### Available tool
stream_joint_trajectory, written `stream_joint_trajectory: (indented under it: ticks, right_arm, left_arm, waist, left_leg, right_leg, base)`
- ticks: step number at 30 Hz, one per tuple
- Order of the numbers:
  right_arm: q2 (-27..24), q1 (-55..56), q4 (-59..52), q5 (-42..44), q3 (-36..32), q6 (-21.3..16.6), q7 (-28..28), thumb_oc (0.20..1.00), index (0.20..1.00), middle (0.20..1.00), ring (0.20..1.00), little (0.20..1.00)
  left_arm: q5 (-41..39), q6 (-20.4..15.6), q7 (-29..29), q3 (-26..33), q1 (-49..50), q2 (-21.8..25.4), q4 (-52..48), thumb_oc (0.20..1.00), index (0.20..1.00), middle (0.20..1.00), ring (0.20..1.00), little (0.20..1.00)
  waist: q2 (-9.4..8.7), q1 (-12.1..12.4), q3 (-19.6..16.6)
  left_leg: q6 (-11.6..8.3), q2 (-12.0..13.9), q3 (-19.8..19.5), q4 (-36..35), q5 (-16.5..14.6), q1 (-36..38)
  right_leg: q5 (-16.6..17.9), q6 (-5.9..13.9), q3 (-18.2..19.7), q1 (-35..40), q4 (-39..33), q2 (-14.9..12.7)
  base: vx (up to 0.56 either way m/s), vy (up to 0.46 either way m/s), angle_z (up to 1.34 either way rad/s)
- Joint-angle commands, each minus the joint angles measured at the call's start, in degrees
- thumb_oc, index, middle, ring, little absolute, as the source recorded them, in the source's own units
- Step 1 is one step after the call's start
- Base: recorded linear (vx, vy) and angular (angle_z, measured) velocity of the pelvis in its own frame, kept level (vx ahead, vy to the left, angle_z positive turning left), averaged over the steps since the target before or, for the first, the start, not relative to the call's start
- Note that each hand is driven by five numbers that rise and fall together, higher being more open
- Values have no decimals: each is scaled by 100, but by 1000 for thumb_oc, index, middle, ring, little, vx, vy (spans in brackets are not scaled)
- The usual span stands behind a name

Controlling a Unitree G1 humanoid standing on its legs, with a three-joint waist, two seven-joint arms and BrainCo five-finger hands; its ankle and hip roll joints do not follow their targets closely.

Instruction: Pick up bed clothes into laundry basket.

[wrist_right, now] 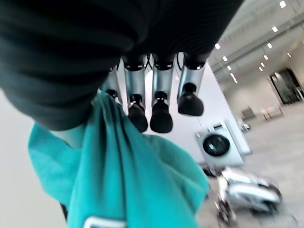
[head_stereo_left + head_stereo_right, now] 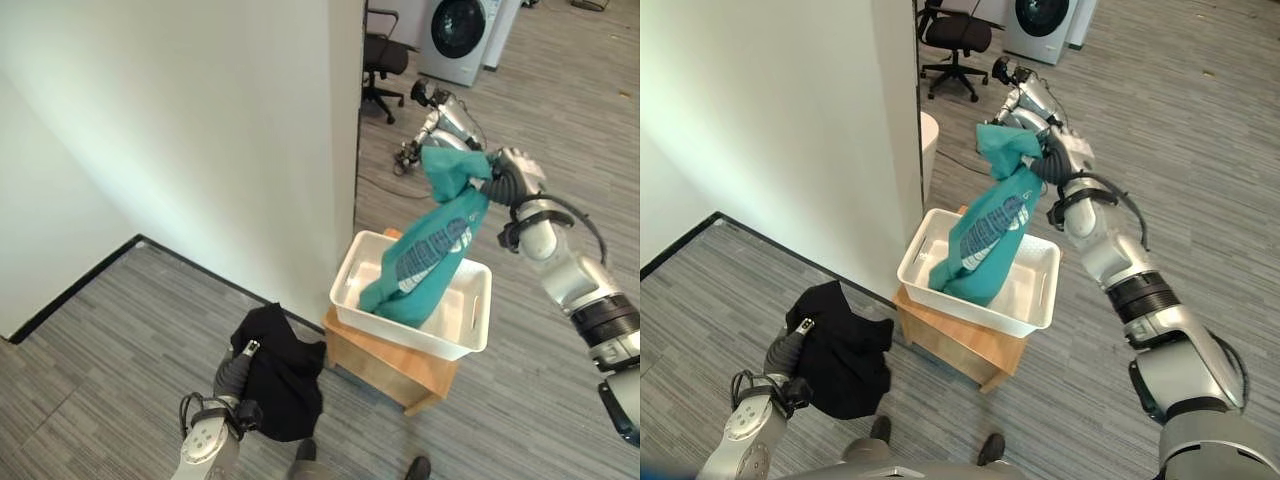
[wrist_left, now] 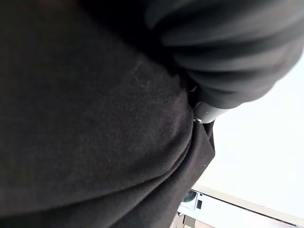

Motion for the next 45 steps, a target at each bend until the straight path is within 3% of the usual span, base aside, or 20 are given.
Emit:
stream_joint_trajectory:
  ticks: [1,2,3,7,11,12,14,15,16,19,21,25,30,32,36,37,38,40,41,45]
  right_arm:
    - [170,-590,961,-288,328,136,-171,200,200,200,200,200]
    - [187,-621,1004,-284,342,118,-187,529,529,529,529,529]
    - [372,-783,1577,-273,370,181,-260,1000,1000,1000,1000,1000]
    - [348,-1235,2092,-248,566,198,-233,1000,1000,1000,1000,1000]
    - [-7,-1286,1165,113,284,85,-358,1000,1000,1000,1000,1000]
    - [-324,-998,-47,237,-123,-62,-503,1000,1000,1000,1000,1000]
    - [-792,-338,-1139,243,-800,-191,-601,1000,1000,1000,1000,1000]
    - [-803,-249,-1218,233,-863,-172,-584,1000,1000,1000,1000,1000]
    - [-1243,314,-1884,309,-1546,-306,-643,1000,1000,1000,1000,1000]
    - [-1490,810,-2258,425,-2049,-391,-637,1000,1000,1000,1000,1000]
    - [-1432,1584,-2509,921,-2704,-483,-612,1000,1000,1000,1000,1000]
    - [-1304,1946,-2403,982,-2841,-484,-546,1000,1000,1000,1000,1000]
    - [-607,2757,-2090,942,-3027,-482,-590,1000,1000,1000,1000,1000]
    - [-220,3498,-1600,835,-2909,-422,-413,1000,1000,1000,1000,1000]
    - [-92,4013,-748,456,-2673,-303,-250,1000,1000,1000,1000,1000]
    - [-136,4144,105,195,-2406,-230,-256,1000,1000,1000,1000,1000]
    - [-122,4097,149,197,-2403,-251,-272,1000,1000,1000,1000,1000]
    - [-75,4038,2034,-74,-1884,-39,-282,1000,1000,1000,1000,1000]
    - [-52,3987,2102,-66,-1866,-69,-302,1000,1000,1000,1000,1000]
    - [349,4362,4436,704,-1987,109,-74,1000,1000,1000,1000,1000]
  left_arm:
    - [-241,-301,-86,-182,-410,398,-271,200,200,200,200,200]
    - [-243,-304,-86,-175,-418,399,-265,200,200,200,200,200]
    - [-304,-322,-95,-245,-490,461,-203,200,200,200,200,200]
    - [-325,-358,-89,-233,-659,576,-135,200,200,200,200,200]
    - [-219,-496,97,105,-721,598,-285,200,200,200,200,200]
    - [-86,-580,221,424,-750,587,-401,200,200,200,200,200]
    - [104,-632,310,765,-725,572,-620,200,200,200,200,200]
    - [111,-623,311,750,-711,585,-637,200,200,200,200,200]
    - [233,-663,312,988,-684,593,-951,200,200,200,200,200]
    - [331,-678,265,1040,-721,623,-1253,200,200,200,200,200]
    - [476,-604,137,870,-820,683,-1690,200,200,200,200,200]
    - [424,-540,4,618,-895,602,-2044,200,200,200,200,200]
    - [819,-596,283,262,-1565,524,-2259,200,200,200,200,200]
    - [1433,-619,731,298,-2212,573,-2091,200,200,200,200,200]
    - [2287,-466,1334,261,-3247,951,-1361,200,200,200,200,200]
    - [2956,-219,1742,123,-4092,1414,-663,200,200,200,200,200]
    - [2965,-236,1762,97,-4155,1425,-613,200,200,200,200,200]
    - [3641,46,2160,-229,-5071,2052,200,200,200,200,200,200]
    - [3651,37,2185,-266,-5122,2060,245,200,200,200,200,200]
    - [4229,326,2469,-951,-6219,2328,1483,200,200,200,200,200]
  waist:
    - [-73,297,238]
    - [-80,286,227]
    - [-29,365,290]
    - [-8,412,314]
    - [9,389,286]
    - [20,295,245]
    - [24,176,170]
    - [15,190,163]
    - [40,62,81]
    - [30,-58,8]
    - [80,-206,-67]
    - [125,-330,-121]
    - [232,-656,-196]
    - [282,-928,-221]
    - [293,-1148,-229]
    - [346,-1291,-246]
    - [322,-1285,-226]
    - [352,-1368,-218]
    - [337,-1368,-212]
    - [373,-1583,-178]
  left_leg:
    - [-342,246,434,37,-399,-1]
    - [-343,247,429,37,-394,-23]
    - [-390,259,385,37,-322,-183]
    - [-463,286,320,37,-230,-391]
    - [-479,319,308,37,-221,-364]
    - [-470,315,333,37,-249,-294]
    - [-457,306,352,37,-294,-194]
    - [-456,303,346,37,-296,-189]
    - [-459,333,381,37,-387,-56]
    - [-427,303,420,37,-379,2]
    - [-391,303,516,37,-432,144]
    - [-354,288,622,37,-482,268]
    - [-266,257,879,37,-609,542]
    - [-233,236,1004,37,-653,643]
    - [-206,211,1124,37,-672,693]
    - [-212,207,1206,37,-711,751]
    - [-207,195,1206,37,-674,726]
    - [-217,172,1244,37,-649,689]
    - [-218,173,1241,37,-650,683]
    - [-254,128,1235,37,-594,615]
  right_leg:
    - [-488,310,-101,-28,85,-317]
    - [-485,308,-104,-47,85,-316]
    - [-472,311,-142,-172,85,-321]
    - [-484,298,-206,-292,85,-310]
    - [-529,285,-260,-189,85,-314]
    - [-544,287,-250,-95,85,-323]
    - [-567,293,-251,4,85,-332]
    - [-570,295,-257,13,85,-334]
    - [-616,322,-253,112,85,-337]
    - [-573,339,-230,121,85,-376]
    - [-563,374,-174,167,85,-403]
    - [-558,393,-112,204,85,-433]
    - [-567,411,94,255,85,-439]
    - [-542,419,163,253,85,-434]
    - [-508,448,258,231,85,-431]
    - [-506,487,314,234,85,-419]
    - [-476,478,318,210,85,-430]
    - [-426,503,335,158,85,-448]
    - [-428,504,331,154,85,-448]
    - [-396,545,340,87,85,-462]
  base:
    - [-57,-10,5]
    - [-126,-15,12]
    - [-90,-8,22]
    - [-56,-15,24]
    - [3,-6,10]
    - [62,5,3]
    - [53,11,15]
    - [65,12,15]
    - [39,8,5]
    - [16,12,7]
    - [12,27,-27]
    - [1,17,-29]
    - [21,29,-28]
    - [36,20,-29]
    - [44,10,-17]
    - [35,10,-22]
    - [31,12,-28]
    - [-16,-6,-18]
    - [7,-8,-13]
    - [44,4,-3]
